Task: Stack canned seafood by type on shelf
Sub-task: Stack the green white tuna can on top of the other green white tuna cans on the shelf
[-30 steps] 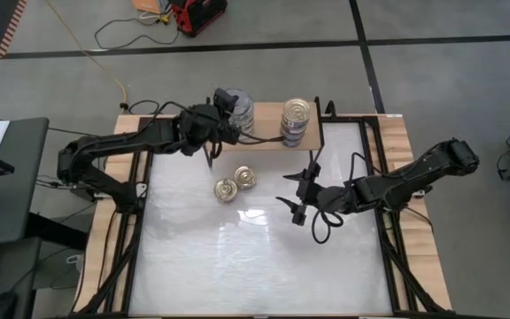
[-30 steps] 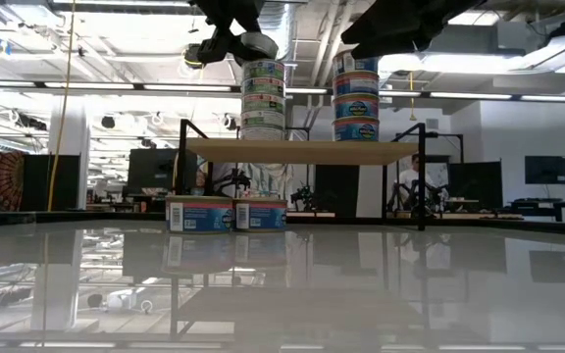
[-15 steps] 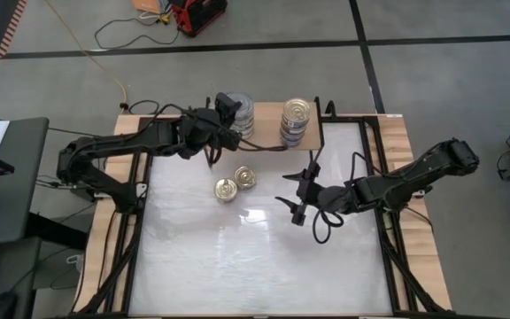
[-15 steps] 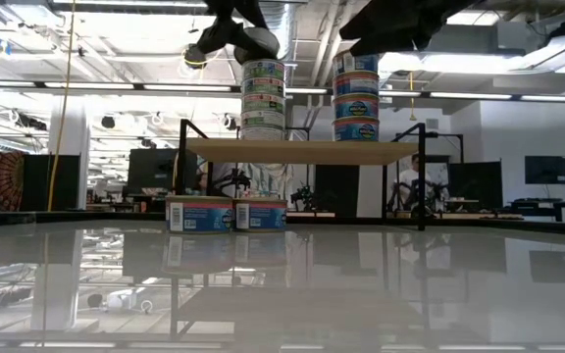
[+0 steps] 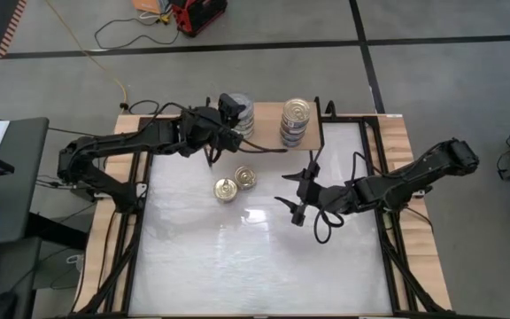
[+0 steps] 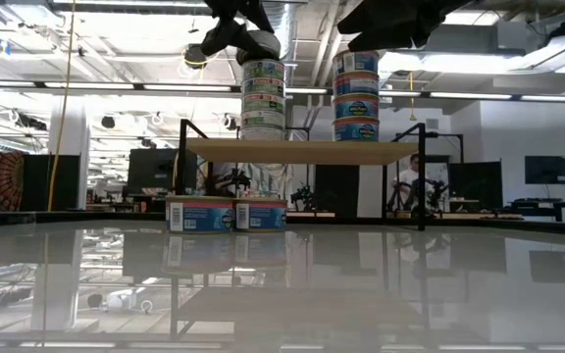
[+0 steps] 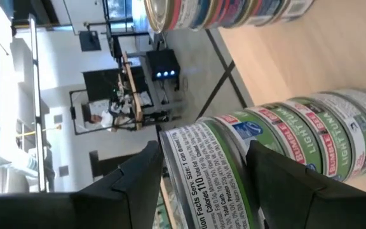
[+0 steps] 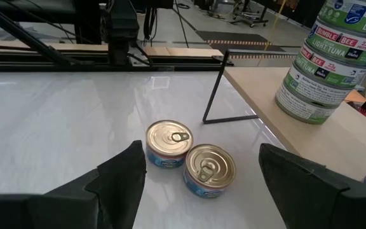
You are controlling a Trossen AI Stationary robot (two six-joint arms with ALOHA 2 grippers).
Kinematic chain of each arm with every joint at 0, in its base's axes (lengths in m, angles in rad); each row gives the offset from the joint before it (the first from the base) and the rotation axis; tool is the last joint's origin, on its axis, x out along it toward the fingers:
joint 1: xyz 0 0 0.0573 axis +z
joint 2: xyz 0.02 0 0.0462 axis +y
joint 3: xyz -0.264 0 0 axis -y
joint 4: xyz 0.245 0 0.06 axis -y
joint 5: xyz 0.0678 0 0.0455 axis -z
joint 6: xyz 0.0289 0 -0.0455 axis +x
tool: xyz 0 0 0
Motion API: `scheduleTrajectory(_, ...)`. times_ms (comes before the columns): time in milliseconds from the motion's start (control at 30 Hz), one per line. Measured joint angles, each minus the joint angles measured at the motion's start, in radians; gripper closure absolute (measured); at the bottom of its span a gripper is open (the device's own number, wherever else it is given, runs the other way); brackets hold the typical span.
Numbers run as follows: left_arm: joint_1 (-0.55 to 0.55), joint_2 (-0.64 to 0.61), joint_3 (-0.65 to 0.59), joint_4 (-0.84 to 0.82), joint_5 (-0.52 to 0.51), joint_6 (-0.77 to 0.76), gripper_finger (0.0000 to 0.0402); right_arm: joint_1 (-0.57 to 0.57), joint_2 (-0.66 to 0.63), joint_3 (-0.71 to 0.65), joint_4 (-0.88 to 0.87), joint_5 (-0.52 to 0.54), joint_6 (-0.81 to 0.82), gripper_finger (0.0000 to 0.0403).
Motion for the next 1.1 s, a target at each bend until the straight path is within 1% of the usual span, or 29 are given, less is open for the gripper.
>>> scheduleTrajectory(267, 0.004, -0.001, 0.000, 0.001, 0.038, 0.028, 0.0184, 0.000, 0.000, 0.000, 0.000, 0.000, -0.002, 0.0074)
scheduleTrajectory(867, 0.066, -0.001, 0.000, 0.002, 0.151, 0.048, 0.0184, 0.000, 0.000, 0.000, -0.001, 0.000, -0.006, 0.0074)
scheduleTrajectory(1100, 0.071, -0.001, 0.000, 0.003, 0.170, 0.062, 0.0184, 0.000, 0.000, 0.000, -0.001, 0.000, -0.009, 0.0074)
